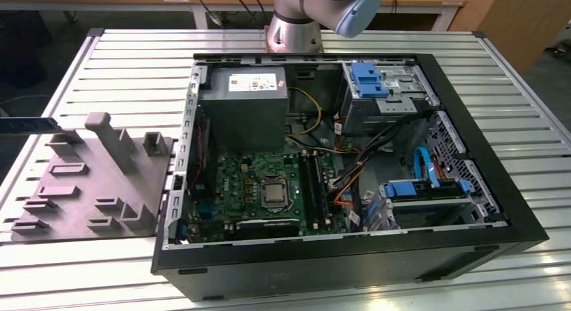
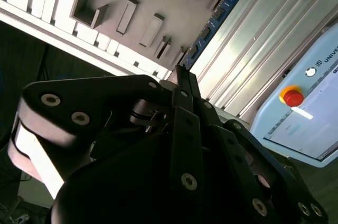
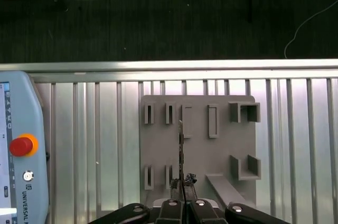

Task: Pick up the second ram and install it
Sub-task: 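Pick up the second ram and move it above second insertion slot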

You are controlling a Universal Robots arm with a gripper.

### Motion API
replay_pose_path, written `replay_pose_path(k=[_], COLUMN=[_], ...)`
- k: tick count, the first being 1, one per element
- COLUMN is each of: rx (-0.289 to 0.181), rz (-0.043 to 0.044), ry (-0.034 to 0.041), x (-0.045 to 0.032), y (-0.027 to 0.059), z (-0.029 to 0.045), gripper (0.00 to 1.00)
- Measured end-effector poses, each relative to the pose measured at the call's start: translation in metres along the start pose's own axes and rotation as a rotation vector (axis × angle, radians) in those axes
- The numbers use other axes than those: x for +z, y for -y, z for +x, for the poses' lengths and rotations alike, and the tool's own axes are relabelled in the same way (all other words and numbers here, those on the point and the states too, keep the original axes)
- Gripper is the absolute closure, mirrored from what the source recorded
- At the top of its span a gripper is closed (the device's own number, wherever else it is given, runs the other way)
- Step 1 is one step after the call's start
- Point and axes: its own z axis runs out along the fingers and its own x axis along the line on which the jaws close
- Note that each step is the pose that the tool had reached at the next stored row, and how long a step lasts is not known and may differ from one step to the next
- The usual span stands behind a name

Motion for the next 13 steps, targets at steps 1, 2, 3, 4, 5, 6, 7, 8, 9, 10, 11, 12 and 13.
replay_pose_path(k=[1,2,3,4,5,6,7,8,9,10,11,12,13], rx=[0.0,0.0,0.0,0.0,0.0,0.0,0.0,0.0,0.0,0.0,0.0,0.0,0.0], rz=[0.0,0.0001,0.0001,0.0001,0.0001,0.0001,0.0,0.0,0.0001,0.0001,0.0001,0.0001,0.0], ry=[0.0,0.0001,0.0001,0.0001,0.0001,0.0001,0.0,0.0001,0.0,0.0001,0.0001,0.0001,0.0001], x=[0.0,0.0,-0.0001,-0.0002,-0.0003,-0.0003,-0.0004,-0.0005,-0.0005,-0.0006,-0.0007,-0.0007,-0.0008], y=[0.0019,0.0039,0.0059,0.0081,0.0102,0.0123,0.0144,0.0166,0.0188,0.0211,0.0232,0.0254,0.0275], z=[-0.0001,-0.0002,-0.0002,-0.0003,-0.0004,-0.0005,-0.0006,-0.0007,-0.0007,-0.0008,-0.0009,-0.001,-0.001], gripper=[0.89,0.89,0.89,0.89,0.89,0.89,0.89,0.89,0.89,0.89,0.89,0.89,0.89])
